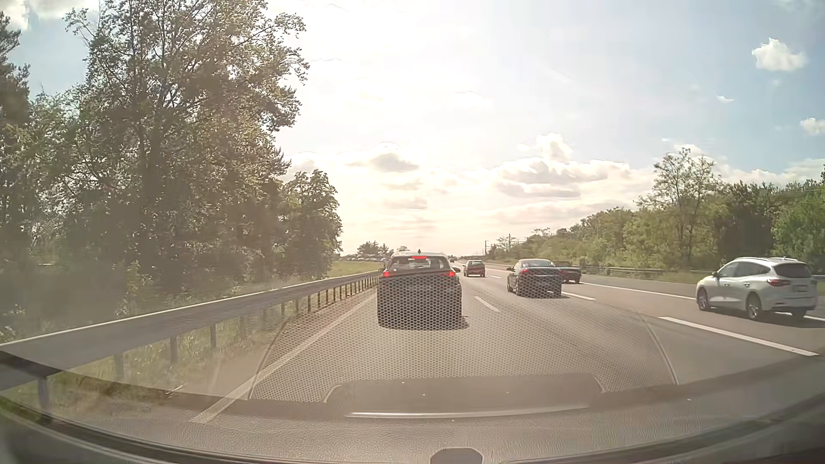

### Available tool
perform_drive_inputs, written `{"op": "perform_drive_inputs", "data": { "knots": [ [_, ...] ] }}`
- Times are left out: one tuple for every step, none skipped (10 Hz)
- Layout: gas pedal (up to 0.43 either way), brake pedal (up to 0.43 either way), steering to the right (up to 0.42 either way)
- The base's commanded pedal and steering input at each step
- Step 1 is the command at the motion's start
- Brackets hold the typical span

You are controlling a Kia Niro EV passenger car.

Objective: Follow the waypoints while adhering to traffic rules and regulations

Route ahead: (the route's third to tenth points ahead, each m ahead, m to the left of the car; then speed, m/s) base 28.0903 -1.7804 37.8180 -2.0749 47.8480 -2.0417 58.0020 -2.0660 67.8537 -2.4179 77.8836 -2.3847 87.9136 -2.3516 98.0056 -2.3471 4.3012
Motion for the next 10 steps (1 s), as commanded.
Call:
{"op": "perform_drive_inputs", "data": {
  "knots": [
    [0.000,0.000,-0.015],
    [0.000,0.000,-0.015],
    [0.000,0.000,-0.016],
    [0.000,0.000,-0.016],
    [0.000,0.000,-0.016],
    [0.000,0.000,-0.016],
    [0.059,0.000,-0.016],
    [0.098,0.000,-0.015],
    [0.098,0.000,-0.014],
    [0.098,0.000,-0.014]
  ]
}}
